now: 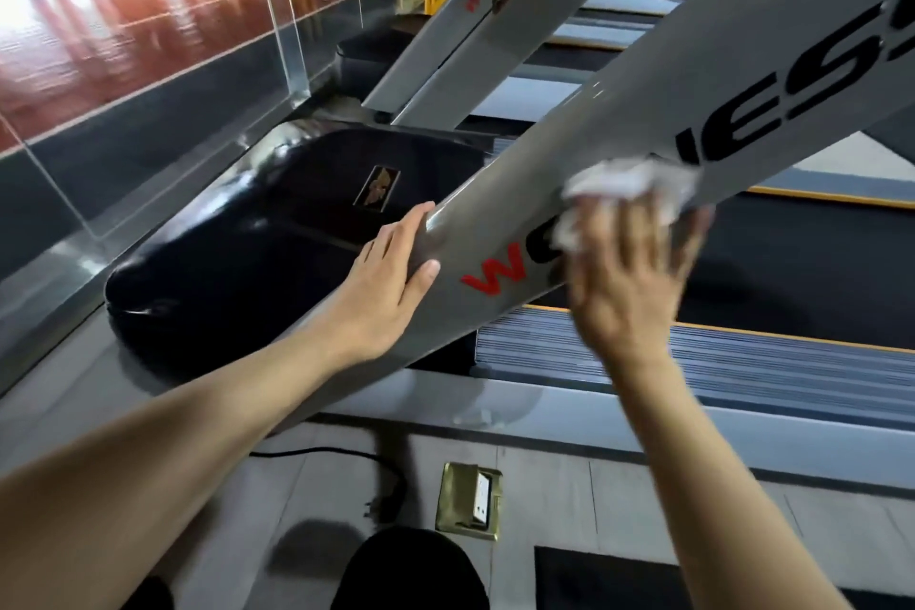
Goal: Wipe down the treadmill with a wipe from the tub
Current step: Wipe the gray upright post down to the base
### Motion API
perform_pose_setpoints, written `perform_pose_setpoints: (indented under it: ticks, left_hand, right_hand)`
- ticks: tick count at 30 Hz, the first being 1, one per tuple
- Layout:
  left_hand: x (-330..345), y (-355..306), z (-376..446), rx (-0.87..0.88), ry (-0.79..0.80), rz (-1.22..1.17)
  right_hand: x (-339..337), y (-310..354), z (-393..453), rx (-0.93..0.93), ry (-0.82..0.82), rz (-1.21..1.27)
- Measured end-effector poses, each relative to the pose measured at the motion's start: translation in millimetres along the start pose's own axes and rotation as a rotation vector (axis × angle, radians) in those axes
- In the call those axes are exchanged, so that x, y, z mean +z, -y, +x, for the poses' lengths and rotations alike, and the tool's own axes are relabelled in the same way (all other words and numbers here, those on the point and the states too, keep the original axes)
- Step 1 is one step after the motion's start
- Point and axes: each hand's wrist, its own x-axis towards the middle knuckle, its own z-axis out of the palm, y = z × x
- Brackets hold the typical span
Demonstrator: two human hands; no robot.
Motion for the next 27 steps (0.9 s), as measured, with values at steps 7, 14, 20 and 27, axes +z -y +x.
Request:
perform_pose_setpoints:
  ticks: [7, 14, 20, 27]
  left_hand:
    - [-1, 4, 0, 0.057, -0.042, -0.032]
    - [-17, 34, 6, 0.150, 0.036, -0.114]
    - [-31, 112, -7, 0.250, 0.193, -0.036]
    - [-37, 259, -52, 0.253, 0.315, 0.422]
  right_hand:
    - [2, 57, 31, 0.162, 0.025, -0.045]
    - [-24, 65, 104, 0.103, 0.107, -0.306]
    - [20, 174, 26, -0.193, 0.409, -0.284]
    - [25, 214, 25, -0.297, 0.677, -0.397]
